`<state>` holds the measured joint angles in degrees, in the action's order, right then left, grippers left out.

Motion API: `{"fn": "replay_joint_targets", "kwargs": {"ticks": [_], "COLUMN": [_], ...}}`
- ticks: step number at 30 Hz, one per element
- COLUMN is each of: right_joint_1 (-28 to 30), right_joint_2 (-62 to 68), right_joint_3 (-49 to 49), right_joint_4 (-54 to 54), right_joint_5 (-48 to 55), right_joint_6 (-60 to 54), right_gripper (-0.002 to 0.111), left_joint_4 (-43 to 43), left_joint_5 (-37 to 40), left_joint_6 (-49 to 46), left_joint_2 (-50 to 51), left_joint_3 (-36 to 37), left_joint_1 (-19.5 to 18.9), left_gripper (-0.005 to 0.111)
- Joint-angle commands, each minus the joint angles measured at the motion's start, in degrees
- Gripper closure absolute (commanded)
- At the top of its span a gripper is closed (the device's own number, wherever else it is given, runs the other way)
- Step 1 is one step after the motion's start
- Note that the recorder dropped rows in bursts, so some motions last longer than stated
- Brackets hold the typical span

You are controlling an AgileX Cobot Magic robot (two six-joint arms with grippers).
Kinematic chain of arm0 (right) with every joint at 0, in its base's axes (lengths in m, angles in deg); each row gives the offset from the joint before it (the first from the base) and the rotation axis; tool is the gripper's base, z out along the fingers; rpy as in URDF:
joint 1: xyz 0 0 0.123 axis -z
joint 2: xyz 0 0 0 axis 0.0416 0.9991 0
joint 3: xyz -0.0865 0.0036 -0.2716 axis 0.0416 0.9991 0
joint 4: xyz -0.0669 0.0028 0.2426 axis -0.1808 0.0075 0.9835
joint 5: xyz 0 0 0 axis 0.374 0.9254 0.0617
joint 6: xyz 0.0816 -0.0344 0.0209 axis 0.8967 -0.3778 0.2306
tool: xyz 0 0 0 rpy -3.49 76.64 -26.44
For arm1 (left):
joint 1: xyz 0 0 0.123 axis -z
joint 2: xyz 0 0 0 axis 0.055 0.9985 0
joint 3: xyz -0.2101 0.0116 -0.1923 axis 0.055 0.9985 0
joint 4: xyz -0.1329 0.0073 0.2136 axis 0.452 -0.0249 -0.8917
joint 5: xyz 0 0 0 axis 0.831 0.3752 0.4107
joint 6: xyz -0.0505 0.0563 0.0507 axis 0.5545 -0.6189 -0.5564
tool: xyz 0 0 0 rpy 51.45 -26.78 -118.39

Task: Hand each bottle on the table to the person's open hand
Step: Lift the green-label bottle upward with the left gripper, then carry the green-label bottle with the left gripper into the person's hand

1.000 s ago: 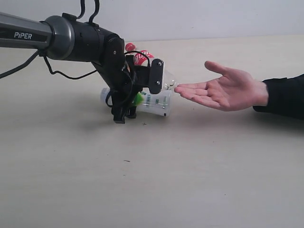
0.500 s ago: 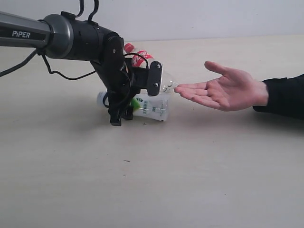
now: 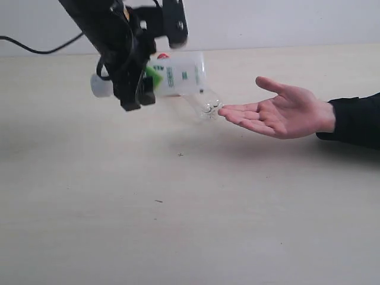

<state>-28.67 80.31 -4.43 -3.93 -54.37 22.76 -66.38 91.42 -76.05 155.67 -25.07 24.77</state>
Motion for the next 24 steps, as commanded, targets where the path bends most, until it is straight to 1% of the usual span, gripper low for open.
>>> {"fn": "replay_joint_targets", "kwargs": {"ticks": [1, 4, 8, 10, 13, 16, 18, 20, 22, 24], "right_joint_1": [0.27, 0.27, 0.27, 0.27, 0.27, 0.27, 0.27, 0.27, 0.27, 0.27], "right_joint_2": [-0.21, -0.21, -0.21, -0.21, -0.21, -0.21, -0.21, -0.21, -0.21, -0.21], "right_joint_3": [-0.35, -0.35, -0.35, -0.35, -0.35, -0.35, -0.35, -0.35, -0.35, -0.35], "right_joint_4": [-0.27, -0.27, -0.27, -0.27, -0.27, -0.27, -0.27, -0.27, -0.27, -0.27], "right_joint_5": [-0.5, -0.5, -0.5, -0.5, -0.5, -0.5, -0.5, -0.5, -0.5, -0.5], "right_joint_6": [-0.14, -0.14, -0.14, -0.14, -0.14, -0.14, -0.14, -0.14, -0.14, -0.14], "right_gripper": [0.108, 0.108, 0.108, 0.108, 0.108, 0.108, 0.108, 0.108, 0.108, 0.108], "left_joint_4": [-0.08, 0.04, 0.27, 0.6, 0.74, -0.37, -4.28, -10.55, -15.99, -19.31], "left_joint_5": [0.99, 1.24, 4.26, 5.18, 8.18, 8.14, 6.28, 4.18, 3.34, 3.01], "left_joint_6": [17.0, 24.36, 39.93, 43.23, 35.41, 27.34, 24.27, 20.49, 12.78, 4.96], "left_joint_2": [-8.75, -13.06, -16.28, -16.38, -16.23, -15.28, -14.24, -12.72, -10.91, -8.25], "left_joint_3": [-1.31, -1.4, -2.08, -2.7, -3.19, -3.27, -3.39, -3.51, -3.61, -4.36], "left_joint_1": [0.2, 0.2, 0.2, 0.2, 3.16, 7.02, 9.95, 13.22, 16.18, 18.41], "left_gripper": [0.107, 0.107, 0.107, 0.107, 0.107, 0.107, 0.107, 0.107, 0.107, 0.107]}}
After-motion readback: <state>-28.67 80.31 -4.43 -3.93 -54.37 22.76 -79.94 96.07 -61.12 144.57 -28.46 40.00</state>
